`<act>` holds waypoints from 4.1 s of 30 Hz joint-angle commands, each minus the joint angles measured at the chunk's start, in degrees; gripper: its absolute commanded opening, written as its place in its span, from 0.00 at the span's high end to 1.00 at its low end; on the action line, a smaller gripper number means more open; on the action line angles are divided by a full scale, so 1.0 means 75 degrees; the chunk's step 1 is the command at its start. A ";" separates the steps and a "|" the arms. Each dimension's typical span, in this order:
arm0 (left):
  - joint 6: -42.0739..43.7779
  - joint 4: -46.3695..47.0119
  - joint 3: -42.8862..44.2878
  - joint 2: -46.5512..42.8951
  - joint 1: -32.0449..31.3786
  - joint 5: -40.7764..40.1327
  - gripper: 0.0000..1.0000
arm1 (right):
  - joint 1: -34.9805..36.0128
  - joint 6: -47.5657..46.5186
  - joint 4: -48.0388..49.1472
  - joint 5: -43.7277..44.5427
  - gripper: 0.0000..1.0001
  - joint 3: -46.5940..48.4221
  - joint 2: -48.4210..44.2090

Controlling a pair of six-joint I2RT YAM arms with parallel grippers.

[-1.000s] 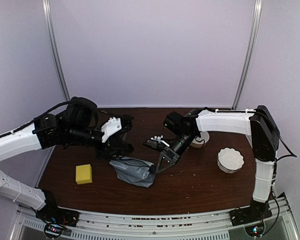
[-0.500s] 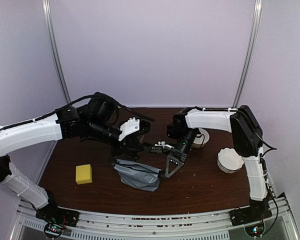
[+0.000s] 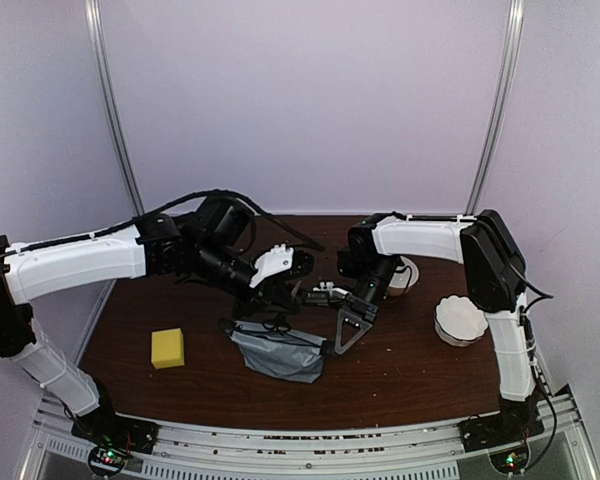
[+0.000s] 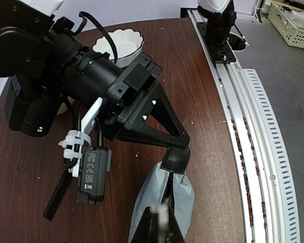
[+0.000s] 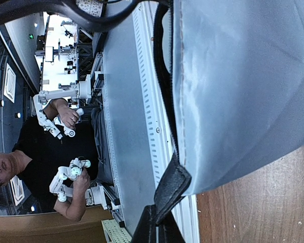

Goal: Sort the hair-cutting tools

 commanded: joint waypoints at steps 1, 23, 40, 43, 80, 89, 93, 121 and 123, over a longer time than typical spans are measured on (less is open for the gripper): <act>0.0240 -0.0085 0.0457 0.0298 -0.0036 -0.0076 1.00 | -0.0011 -0.0111 -0.0176 -0.0023 1.00 0.0284 -0.0035; 0.0770 -0.0830 0.0041 0.1198 -0.0036 -0.1677 1.00 | -0.0295 -0.0050 -0.0179 0.0121 1.00 0.0521 0.0057; 0.0228 -0.1694 0.0002 0.1640 -0.0095 -0.3019 1.00 | -0.0488 -0.0062 -0.0174 0.0275 1.00 0.0438 0.0018; 0.0177 -0.1886 0.0075 0.1611 -0.0287 -0.2919 1.00 | -0.0525 -0.0030 -0.0174 0.0255 1.00 0.0481 0.0053; -0.2416 -0.0291 -0.0216 -0.0077 -0.0002 -0.5375 0.80 | -0.0554 0.1477 0.1266 0.2119 0.95 0.0246 -0.0466; -0.4950 0.0610 -0.2042 -0.2609 0.0776 -0.5726 0.54 | -0.0562 0.1481 0.1648 0.2286 0.70 -0.0273 -0.1390; -0.5921 -0.0088 -0.2174 -0.2826 0.1204 -0.4914 0.49 | -0.0578 0.1955 0.2906 0.3043 0.60 -0.1327 -0.2486; -0.9008 0.1863 -0.4456 -0.2934 0.1649 -0.2204 0.61 | -0.0594 0.6276 0.9004 0.0935 0.56 -0.4738 -0.3733; -0.9012 0.1975 -0.4434 -0.2880 0.1651 -0.2197 0.62 | -0.0575 0.6249 0.9034 0.0883 0.55 -0.4859 -0.3808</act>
